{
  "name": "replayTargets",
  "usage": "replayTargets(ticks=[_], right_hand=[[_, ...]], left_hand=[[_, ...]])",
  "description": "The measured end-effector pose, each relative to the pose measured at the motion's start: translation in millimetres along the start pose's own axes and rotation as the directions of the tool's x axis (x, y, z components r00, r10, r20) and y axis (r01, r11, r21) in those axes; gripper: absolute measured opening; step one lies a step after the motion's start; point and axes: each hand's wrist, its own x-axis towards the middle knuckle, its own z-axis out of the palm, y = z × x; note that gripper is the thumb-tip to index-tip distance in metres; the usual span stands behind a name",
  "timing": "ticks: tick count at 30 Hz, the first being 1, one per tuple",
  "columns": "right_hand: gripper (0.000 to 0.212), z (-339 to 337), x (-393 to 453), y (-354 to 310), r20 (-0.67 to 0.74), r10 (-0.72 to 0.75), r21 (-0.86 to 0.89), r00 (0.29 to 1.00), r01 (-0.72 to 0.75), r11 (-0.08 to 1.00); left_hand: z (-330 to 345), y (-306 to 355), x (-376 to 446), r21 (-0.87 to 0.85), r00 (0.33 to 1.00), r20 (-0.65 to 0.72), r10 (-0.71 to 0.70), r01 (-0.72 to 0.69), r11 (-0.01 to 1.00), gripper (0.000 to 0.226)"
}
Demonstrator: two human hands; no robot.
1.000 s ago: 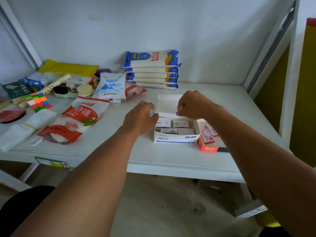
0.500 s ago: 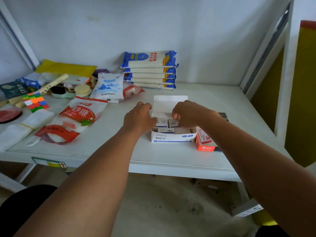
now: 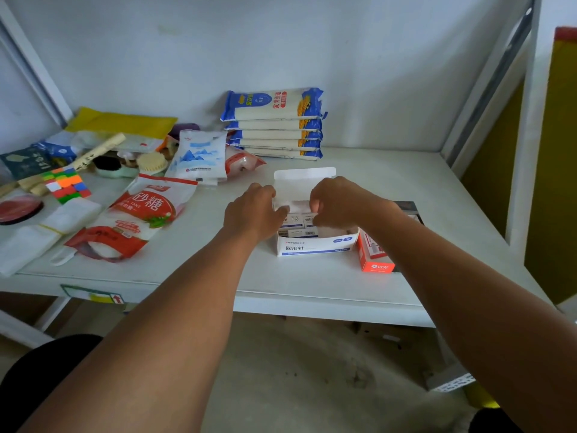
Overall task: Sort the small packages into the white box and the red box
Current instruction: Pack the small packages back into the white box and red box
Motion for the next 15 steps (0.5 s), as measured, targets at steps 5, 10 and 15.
replayTargets(ticks=[5, 10, 15], right_hand=[[0.026, 0.8, -4.2, -9.6, 0.160, -0.085, 0.109, 0.983, 0.068, 0.992], [0.034, -3.6, 3.0, -15.3, 0.269, -0.069, 0.063, 0.961, 0.054, 0.997], [0.036, -1.3, 6.7, -17.8, 0.327, -0.068, 0.001, 0.943, 0.072, 0.997]], left_hand=[[2.7, 3.1, -0.9, -0.007, 0.999, -0.030, 0.013, -0.013, 1.000, 0.042], [1.3, 4.0, -1.4, -0.017, 0.999, -0.037, 0.024, -0.024, 1.000, 0.042], [0.1, 4.0, -0.6, -0.014, 0.999, -0.033, 0.027, -0.027, 1.000, 0.042]])
